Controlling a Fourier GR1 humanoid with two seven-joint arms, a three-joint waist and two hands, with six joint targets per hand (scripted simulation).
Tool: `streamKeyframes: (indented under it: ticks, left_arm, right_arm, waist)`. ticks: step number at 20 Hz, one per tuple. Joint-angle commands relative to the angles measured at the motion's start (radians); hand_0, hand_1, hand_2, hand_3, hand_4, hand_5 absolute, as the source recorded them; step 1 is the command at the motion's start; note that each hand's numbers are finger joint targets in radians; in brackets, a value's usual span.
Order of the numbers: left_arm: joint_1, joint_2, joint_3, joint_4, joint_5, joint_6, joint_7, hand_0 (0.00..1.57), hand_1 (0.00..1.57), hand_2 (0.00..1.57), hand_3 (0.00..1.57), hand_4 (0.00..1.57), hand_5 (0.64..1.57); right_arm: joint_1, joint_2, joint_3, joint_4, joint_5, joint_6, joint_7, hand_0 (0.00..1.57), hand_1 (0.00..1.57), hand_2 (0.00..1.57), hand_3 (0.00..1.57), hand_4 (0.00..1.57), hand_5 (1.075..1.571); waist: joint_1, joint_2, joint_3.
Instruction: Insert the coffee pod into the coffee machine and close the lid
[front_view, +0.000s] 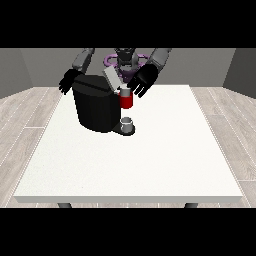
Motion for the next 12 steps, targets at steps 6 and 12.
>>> streamKeyframes:
  ticks: [6,12]
  left_arm:
    - [0.02,0.048,-0.032,0.029,-0.05,-0.036,-0.061,0.0,0.0,0.0,0.0,0.0,1.571]
    - [0.036,-0.018,-0.059,0.003,-0.072,-0.035,-0.024,0.0,0.0,0.0,0.0,0.0,1.571]
  right_arm:
    - [-0.009,0.0,0.019,-0.048,0.004,-0.004,0.043,0.0,0.0,0.0,0.0,0.36,1.571]
    - [0.011,0.027,0.028,-0.008,0.022,-0.032,0.024,0.0,0.0,0.0,0.0,0.38,1.571]
  waist:
    - [-0.027,0.009,-0.0004]
    - [0.013,-0.04,0.0]
